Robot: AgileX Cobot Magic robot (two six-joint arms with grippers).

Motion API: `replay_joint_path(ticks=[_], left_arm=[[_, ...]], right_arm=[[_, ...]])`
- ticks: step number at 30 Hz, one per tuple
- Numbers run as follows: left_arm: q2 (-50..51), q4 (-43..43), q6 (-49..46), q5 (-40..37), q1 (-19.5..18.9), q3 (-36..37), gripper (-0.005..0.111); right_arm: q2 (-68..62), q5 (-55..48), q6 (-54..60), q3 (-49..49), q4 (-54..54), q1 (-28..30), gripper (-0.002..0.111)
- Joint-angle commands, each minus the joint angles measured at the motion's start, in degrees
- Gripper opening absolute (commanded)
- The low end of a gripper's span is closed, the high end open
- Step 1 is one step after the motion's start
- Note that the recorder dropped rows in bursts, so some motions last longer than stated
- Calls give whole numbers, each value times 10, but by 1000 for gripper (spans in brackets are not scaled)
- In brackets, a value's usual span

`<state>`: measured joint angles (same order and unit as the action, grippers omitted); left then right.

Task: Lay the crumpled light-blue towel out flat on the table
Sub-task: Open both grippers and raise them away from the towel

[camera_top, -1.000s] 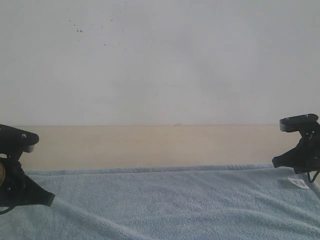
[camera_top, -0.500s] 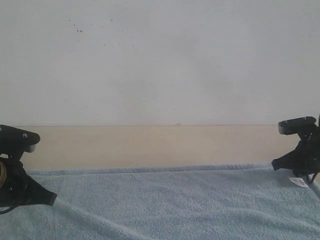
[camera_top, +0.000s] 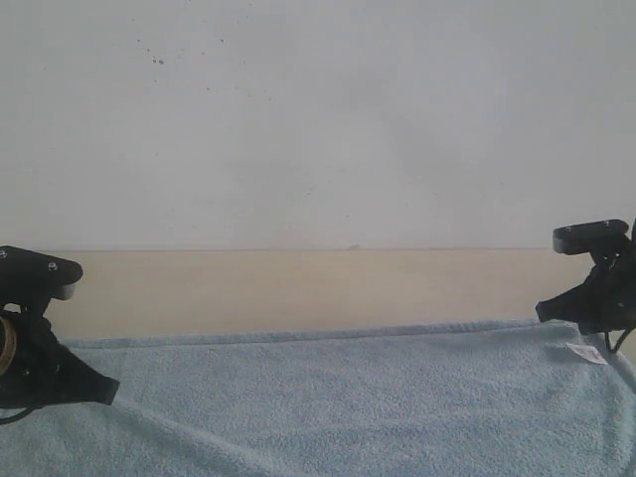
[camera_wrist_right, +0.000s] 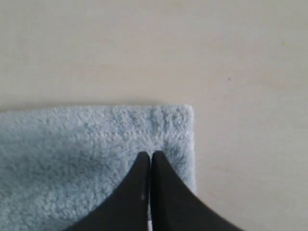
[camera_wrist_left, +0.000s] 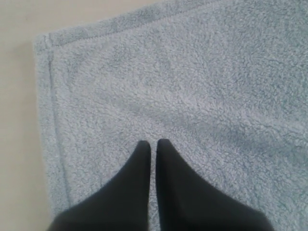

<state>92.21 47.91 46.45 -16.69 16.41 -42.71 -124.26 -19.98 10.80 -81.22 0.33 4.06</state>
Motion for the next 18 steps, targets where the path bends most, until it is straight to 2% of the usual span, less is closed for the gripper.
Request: replay_joint_path(ticks=[1, 8, 10, 13, 15, 18], left_arm=[[-5, -10, -2, 21, 3, 3, 4], [-7, -24, 2, 54, 3, 3, 4], [-20, -25, 2, 57, 3, 3, 4], [-74, -25, 2, 56, 3, 4, 4], [-147, -25, 2, 53, 3, 19, 4], [-287, -43, 2, 53, 3, 77, 4]], right_arm=[[82, 113, -2, 75, 28, 0, 0], [208, 292, -21, 263, 29, 0, 0], [266, 367, -59, 345, 29, 0, 0], [342, 424, -127, 434, 25, 0, 0], [415, 457, -204, 492, -14, 0, 0], [548, 509, -382, 569, -199, 0, 0]])
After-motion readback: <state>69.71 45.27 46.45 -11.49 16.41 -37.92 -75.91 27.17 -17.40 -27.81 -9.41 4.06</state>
